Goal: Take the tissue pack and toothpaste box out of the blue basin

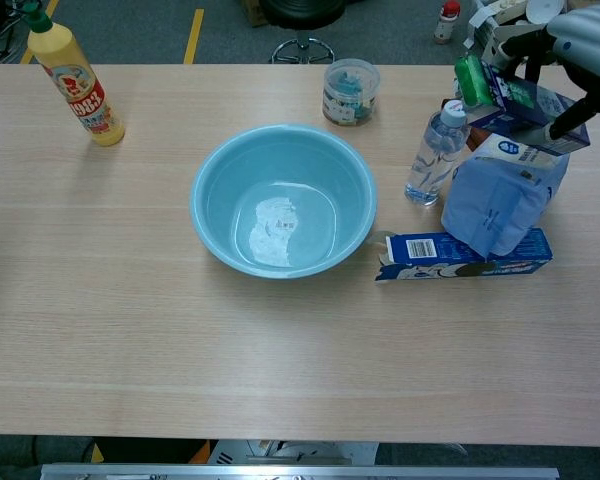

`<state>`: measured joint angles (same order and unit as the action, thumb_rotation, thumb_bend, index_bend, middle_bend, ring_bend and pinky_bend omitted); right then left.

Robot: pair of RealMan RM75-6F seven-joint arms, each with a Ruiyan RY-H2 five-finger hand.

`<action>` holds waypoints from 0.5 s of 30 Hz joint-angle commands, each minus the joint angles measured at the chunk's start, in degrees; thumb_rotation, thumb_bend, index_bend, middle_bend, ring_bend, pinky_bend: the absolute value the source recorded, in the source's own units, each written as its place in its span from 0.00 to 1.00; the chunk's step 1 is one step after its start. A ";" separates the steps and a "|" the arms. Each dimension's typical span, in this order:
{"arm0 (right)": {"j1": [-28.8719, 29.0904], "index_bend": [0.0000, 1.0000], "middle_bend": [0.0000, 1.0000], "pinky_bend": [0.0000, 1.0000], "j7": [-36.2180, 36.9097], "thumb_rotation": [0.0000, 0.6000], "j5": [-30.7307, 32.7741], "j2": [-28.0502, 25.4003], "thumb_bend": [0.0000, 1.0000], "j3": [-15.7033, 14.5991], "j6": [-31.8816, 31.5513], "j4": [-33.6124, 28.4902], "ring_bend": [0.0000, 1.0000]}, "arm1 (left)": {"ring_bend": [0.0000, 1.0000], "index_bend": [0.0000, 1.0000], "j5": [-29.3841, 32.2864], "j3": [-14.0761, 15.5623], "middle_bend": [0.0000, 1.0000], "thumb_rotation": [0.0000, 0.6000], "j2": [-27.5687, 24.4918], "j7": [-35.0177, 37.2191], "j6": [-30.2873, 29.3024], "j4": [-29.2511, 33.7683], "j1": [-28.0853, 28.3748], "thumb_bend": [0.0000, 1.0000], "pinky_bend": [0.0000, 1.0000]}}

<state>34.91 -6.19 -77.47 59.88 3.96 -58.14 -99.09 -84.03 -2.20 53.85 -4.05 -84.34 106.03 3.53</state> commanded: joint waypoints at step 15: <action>1.72 0.28 0.32 0.56 -3.95 1.00 2.07 1.71 0.26 1.02 3.91 0.06 0.33 | 0.17 0.11 0.24 0.04 0.25 1.00 -0.01 0.39 -0.13 -0.35 -0.02 0.25 0.27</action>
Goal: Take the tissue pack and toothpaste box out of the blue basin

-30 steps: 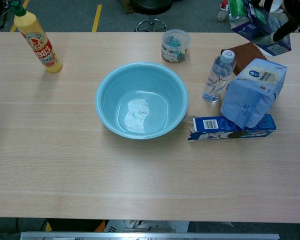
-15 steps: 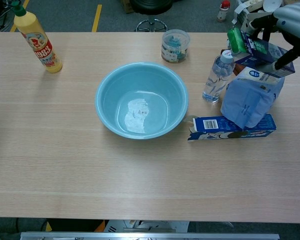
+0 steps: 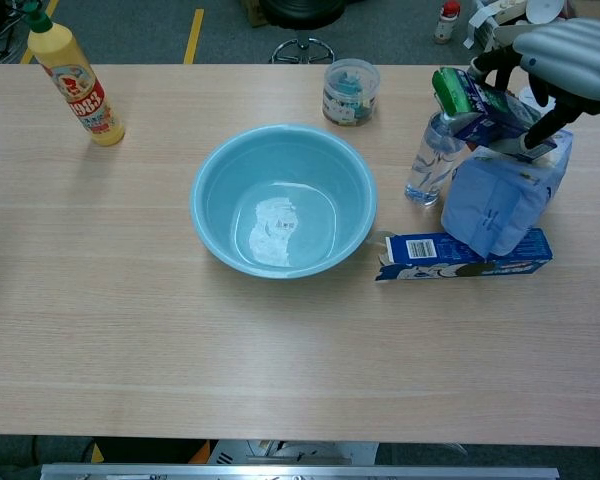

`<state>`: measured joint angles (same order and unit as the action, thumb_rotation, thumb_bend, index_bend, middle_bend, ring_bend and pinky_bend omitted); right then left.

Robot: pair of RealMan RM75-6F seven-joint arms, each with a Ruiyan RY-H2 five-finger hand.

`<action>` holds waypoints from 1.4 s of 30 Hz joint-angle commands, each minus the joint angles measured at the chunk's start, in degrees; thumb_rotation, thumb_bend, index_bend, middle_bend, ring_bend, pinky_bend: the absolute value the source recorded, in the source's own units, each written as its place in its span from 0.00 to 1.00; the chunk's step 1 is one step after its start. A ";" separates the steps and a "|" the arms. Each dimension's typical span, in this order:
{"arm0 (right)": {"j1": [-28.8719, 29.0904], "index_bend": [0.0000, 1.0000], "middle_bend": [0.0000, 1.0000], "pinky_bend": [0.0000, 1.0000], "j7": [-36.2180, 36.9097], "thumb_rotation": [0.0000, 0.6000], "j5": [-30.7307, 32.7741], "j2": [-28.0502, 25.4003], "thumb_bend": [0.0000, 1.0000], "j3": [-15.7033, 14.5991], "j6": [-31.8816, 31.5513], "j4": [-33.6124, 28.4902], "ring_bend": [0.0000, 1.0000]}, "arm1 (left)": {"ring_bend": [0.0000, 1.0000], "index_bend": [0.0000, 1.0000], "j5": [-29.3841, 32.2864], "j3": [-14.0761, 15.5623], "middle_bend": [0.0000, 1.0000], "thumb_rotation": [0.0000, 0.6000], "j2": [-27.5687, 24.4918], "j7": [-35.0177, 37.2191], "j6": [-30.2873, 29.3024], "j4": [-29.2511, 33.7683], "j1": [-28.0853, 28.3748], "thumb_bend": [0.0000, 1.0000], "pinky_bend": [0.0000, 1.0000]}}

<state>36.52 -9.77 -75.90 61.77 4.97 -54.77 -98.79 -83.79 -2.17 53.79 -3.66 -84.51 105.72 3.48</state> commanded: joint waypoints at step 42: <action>-21.85 0.32 0.37 0.54 -0.11 1.00 -3.03 -9.48 0.26 -2.69 -27.88 -10.09 0.35 | 0.17 0.11 -2.93 -0.72 0.25 1.00 3.36 -1.13 -1.23 -1.29 1.54 0.25 0.27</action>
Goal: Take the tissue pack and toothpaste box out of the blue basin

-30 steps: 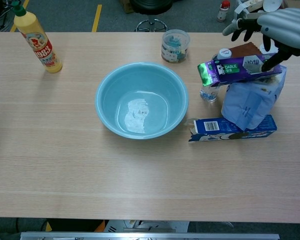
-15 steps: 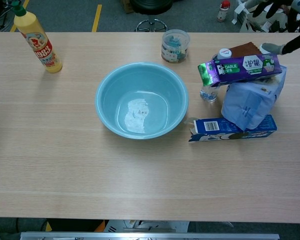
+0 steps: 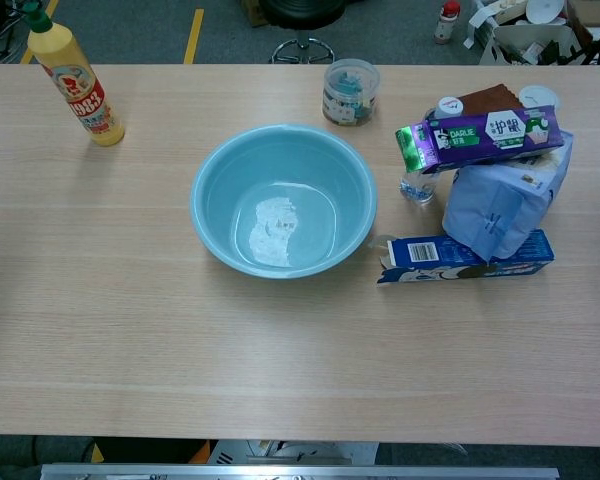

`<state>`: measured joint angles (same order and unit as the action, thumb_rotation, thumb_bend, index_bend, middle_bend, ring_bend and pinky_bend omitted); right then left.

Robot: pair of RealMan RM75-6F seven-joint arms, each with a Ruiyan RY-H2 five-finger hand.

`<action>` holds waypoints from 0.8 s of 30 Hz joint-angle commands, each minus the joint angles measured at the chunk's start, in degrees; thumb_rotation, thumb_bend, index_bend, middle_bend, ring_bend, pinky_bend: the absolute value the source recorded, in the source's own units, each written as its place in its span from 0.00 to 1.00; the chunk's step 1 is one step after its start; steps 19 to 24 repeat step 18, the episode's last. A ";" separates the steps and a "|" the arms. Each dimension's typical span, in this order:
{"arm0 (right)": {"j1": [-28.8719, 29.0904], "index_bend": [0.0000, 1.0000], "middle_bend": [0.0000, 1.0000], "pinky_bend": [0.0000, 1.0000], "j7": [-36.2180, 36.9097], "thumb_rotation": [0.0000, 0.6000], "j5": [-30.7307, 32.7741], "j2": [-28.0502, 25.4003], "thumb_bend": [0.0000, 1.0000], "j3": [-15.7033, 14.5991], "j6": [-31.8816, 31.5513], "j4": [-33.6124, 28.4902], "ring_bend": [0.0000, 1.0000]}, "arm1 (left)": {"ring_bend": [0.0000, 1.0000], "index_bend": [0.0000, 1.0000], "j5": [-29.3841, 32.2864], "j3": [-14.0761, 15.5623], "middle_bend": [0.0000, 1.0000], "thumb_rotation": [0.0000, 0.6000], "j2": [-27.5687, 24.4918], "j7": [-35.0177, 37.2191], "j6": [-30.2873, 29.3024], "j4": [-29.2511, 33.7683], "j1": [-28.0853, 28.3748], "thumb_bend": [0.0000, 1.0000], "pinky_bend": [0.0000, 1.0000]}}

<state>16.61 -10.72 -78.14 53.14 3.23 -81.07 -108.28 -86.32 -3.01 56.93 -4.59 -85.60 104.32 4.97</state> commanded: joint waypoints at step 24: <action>-9.18 0.34 0.39 0.55 2.61 1.00 -3.67 -0.84 0.26 -1.34 -7.83 0.28 0.36 | 0.17 0.11 -0.93 0.36 0.25 1.00 0.75 -1.60 -0.07 0.73 0.34 0.25 0.27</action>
